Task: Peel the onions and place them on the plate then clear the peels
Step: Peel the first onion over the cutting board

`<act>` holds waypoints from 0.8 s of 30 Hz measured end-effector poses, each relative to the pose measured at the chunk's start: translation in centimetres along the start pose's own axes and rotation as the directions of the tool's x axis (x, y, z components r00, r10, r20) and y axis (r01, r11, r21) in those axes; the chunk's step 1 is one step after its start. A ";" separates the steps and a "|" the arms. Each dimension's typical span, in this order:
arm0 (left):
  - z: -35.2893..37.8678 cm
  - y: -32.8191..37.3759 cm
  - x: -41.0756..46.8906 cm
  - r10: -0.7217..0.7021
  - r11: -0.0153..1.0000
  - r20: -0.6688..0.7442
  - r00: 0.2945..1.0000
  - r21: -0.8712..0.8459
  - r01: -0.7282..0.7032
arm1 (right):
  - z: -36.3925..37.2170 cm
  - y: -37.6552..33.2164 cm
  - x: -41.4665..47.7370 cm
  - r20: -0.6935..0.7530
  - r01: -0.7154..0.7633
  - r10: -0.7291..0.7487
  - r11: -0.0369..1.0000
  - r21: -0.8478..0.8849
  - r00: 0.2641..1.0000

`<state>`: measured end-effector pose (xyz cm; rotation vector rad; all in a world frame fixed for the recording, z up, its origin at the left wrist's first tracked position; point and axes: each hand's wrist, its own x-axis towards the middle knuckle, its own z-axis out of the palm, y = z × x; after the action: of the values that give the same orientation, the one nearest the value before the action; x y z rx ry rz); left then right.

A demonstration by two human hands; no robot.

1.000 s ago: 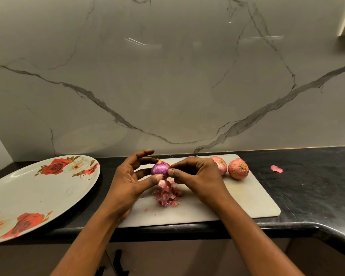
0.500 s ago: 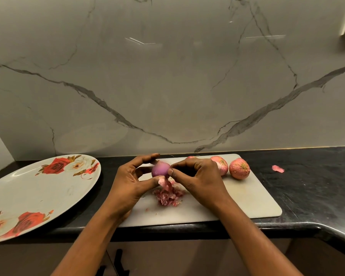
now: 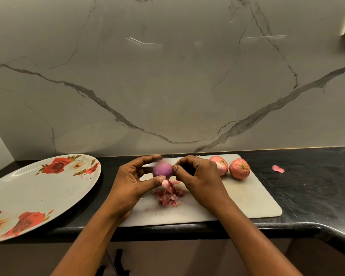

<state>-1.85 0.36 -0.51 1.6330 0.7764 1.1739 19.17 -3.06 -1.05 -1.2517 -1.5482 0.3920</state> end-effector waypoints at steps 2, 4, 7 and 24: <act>-0.1 -0.1 0.0 -0.003 1.000 -0.001 1.000 -0.022 0.003 | -0.1 -0.1 0.0 -0.013 -0.042 0.043 0.997 0.071 0.999; 0.0 -0.1 -0.1 -0.012 0.999 -0.009 1.000 -0.053 0.012 | -0.1 -0.3 0.0 -0.023 -0.066 0.070 0.990 0.124 0.997; 0.2 0.1 0.0 -0.025 0.994 -0.018 1.000 -0.105 0.023 | -0.3 -0.5 -0.2 -0.016 -0.051 0.053 0.991 0.125 0.998; 0.2 0.0 0.0 -0.040 0.992 0.006 0.999 -0.119 0.040 | -0.3 -0.5 -0.2 -0.033 -0.045 0.049 0.994 0.104 0.998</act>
<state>-1.71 0.31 -0.54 1.5143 0.7196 1.1668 19.14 -3.50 -0.65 -1.2106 -1.4523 0.4717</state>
